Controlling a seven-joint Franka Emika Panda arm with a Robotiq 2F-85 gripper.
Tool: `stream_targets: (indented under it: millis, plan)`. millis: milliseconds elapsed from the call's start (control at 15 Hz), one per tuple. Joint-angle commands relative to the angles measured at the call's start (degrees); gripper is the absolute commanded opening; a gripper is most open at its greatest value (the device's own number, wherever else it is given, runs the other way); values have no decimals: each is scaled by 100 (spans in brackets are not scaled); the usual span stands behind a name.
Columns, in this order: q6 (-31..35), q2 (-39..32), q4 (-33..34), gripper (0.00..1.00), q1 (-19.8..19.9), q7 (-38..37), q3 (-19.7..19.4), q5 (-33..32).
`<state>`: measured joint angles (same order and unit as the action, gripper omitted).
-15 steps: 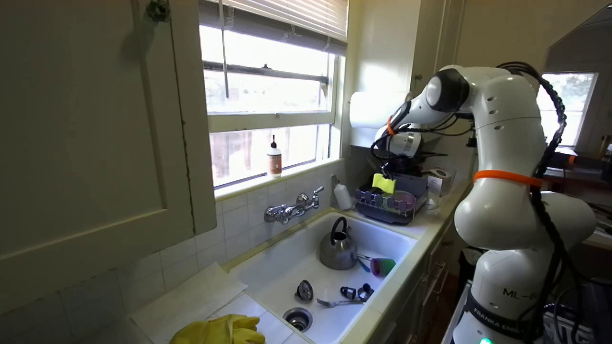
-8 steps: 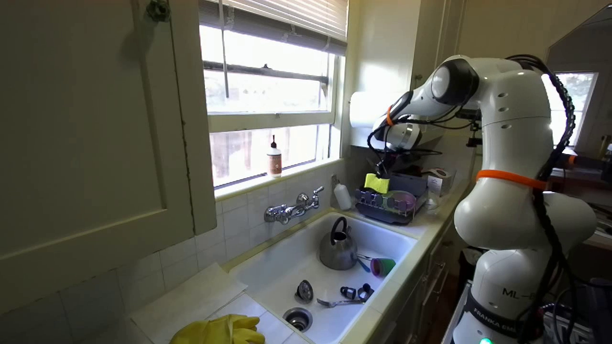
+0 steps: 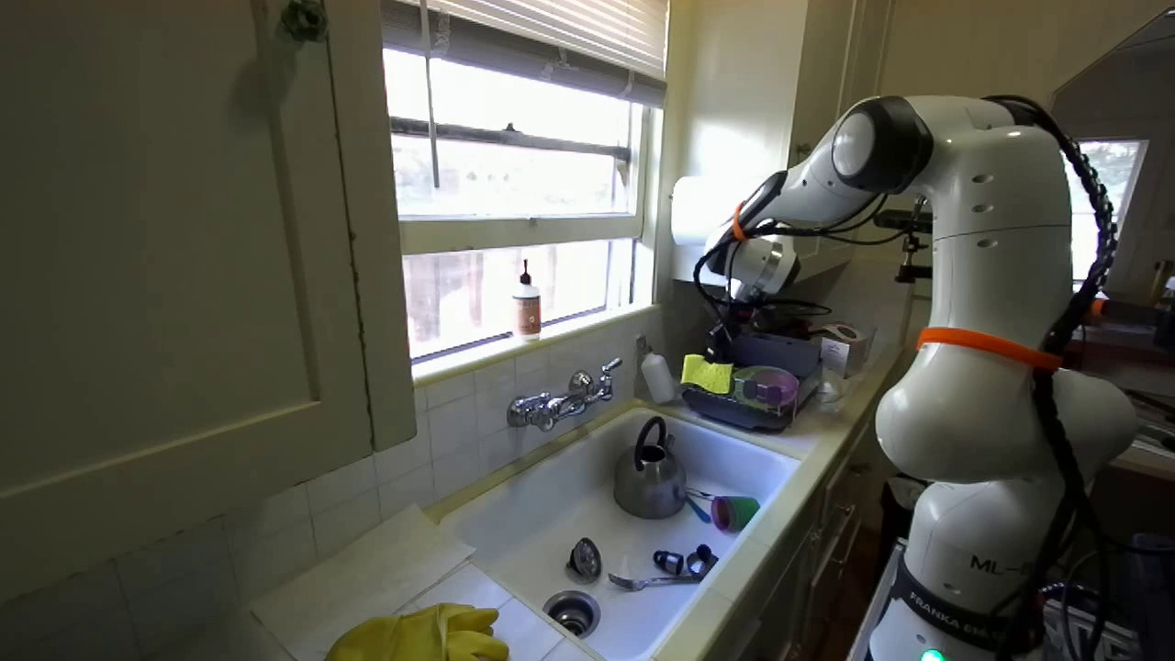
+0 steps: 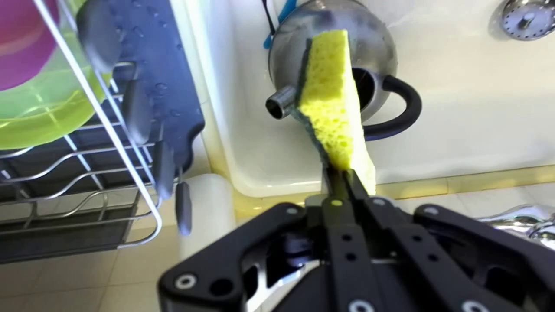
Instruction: Use the yellow sponge to scrub the kettle.
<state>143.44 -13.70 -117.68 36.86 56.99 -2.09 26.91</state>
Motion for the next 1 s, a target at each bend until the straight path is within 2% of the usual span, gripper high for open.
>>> stream_targets:
  millis: [0, 400, 933]
  plan:
    - [218, 92, -470, 1, -550, -241, -230, 7]
    - [952, 135, -1008, 1, -1277, -793, -318, -11]
    - [2600, -317, -1458, 1, -1567, -999, 87, 263]
